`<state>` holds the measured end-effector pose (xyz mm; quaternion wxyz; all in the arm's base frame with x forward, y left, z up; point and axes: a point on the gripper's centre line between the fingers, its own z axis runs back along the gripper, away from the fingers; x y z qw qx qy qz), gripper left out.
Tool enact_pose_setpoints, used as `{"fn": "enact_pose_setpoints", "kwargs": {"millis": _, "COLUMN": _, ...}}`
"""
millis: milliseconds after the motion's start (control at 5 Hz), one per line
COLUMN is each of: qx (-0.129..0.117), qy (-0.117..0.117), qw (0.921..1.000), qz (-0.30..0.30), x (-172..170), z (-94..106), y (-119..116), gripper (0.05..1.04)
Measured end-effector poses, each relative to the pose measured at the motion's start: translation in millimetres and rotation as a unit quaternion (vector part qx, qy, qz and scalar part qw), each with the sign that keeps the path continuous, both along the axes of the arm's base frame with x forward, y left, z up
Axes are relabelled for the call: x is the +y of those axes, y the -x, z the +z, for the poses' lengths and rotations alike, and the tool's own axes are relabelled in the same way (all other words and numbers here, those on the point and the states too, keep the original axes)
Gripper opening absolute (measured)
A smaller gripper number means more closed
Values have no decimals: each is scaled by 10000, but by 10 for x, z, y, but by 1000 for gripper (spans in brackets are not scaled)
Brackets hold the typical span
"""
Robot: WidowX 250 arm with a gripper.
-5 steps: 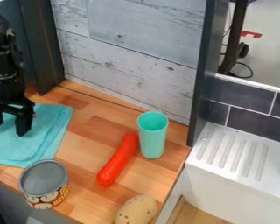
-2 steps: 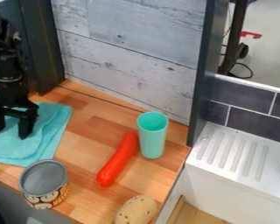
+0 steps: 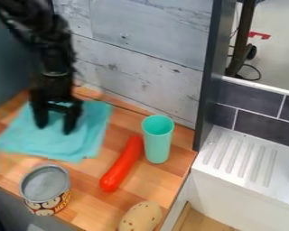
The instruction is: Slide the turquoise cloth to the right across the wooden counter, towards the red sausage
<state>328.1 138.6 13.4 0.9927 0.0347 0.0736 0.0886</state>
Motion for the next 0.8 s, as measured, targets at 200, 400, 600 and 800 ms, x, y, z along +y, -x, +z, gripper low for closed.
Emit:
{"fn": "enact_pose_setpoints", "kwargs": {"millis": 200, "qx": -27, "qy": 103, "qw": 9996, "qz": -262, "x": -255, "z": 80, "y": -153, "gripper": 1002}}
{"fn": "enact_pose_setpoints", "kwargs": {"millis": 400, "qx": 73, "qy": 161, "qw": 9997, "qz": -158, "x": -293, "z": 19, "y": -195, "gripper": 1000}}
{"fn": "enact_pose_setpoints", "kwargs": {"millis": 600, "qx": 316, "qy": -12, "qw": 9994, "qz": -104, "x": -246, "z": 79, "y": -101, "gripper": 1000}}
{"fn": "enact_pose_setpoints", "kwargs": {"millis": 800, "qx": -9, "qy": -231, "qw": 9997, "qz": -62, "x": -259, "z": 480, "y": 79, "gripper": 1000}}
